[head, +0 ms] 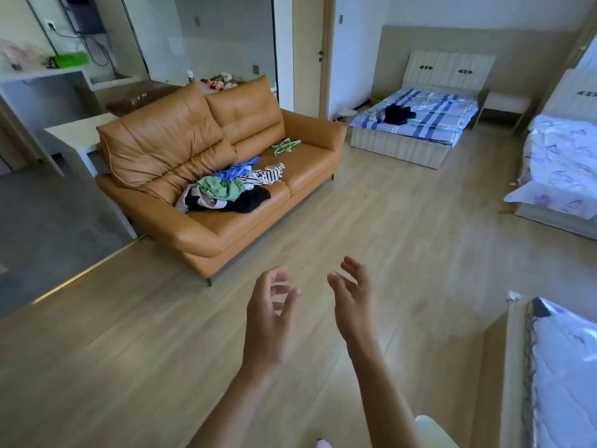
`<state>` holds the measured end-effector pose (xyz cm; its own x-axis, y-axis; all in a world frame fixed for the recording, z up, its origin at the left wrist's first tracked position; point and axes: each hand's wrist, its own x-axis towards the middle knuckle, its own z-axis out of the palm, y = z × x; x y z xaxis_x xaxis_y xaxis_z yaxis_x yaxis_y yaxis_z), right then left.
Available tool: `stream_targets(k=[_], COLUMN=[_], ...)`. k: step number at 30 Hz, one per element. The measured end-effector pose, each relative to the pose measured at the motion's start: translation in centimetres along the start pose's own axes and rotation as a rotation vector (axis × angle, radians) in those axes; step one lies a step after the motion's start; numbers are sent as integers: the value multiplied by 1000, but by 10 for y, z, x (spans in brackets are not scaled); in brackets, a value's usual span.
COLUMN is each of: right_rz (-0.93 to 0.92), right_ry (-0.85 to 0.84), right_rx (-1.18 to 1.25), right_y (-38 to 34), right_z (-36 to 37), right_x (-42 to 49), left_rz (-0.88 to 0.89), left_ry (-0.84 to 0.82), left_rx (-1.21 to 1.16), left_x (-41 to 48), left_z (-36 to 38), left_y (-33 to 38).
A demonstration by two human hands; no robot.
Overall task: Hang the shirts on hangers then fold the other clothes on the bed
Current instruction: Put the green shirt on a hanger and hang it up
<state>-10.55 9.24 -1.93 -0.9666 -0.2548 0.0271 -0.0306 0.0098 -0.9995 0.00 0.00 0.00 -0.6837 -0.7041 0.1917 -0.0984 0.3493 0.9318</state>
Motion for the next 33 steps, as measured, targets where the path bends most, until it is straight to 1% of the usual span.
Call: stream_targets(k=[2, 6, 14, 20, 23, 28, 33], right_rz=[-13, -15, 21, 49, 42, 34, 62], right_ry=[-48, -155, -217, -264, -292, -264, -281], right_rx=[-18, -48, -85, -100, -126, -174, -178], right_y=[-3, -10, 0, 16, 22, 19, 21], right_z=[1, 8, 29, 77, 113, 161, 198], right_x=[33, 96, 199, 297, 361, 461, 540], left_rz=[-14, -51, -135, -154, -139, -130, -144], left_ry=[-6, 40, 88, 116, 117, 121, 111], left_rx=[-32, -85, -131, -174, -182, -179, -195], left_x=[29, 83, 180, 287, 361, 477, 561], left_z=[18, 44, 79, 101, 109, 119, 138], left_y=[4, 11, -4, -34, -49, -66, -77])
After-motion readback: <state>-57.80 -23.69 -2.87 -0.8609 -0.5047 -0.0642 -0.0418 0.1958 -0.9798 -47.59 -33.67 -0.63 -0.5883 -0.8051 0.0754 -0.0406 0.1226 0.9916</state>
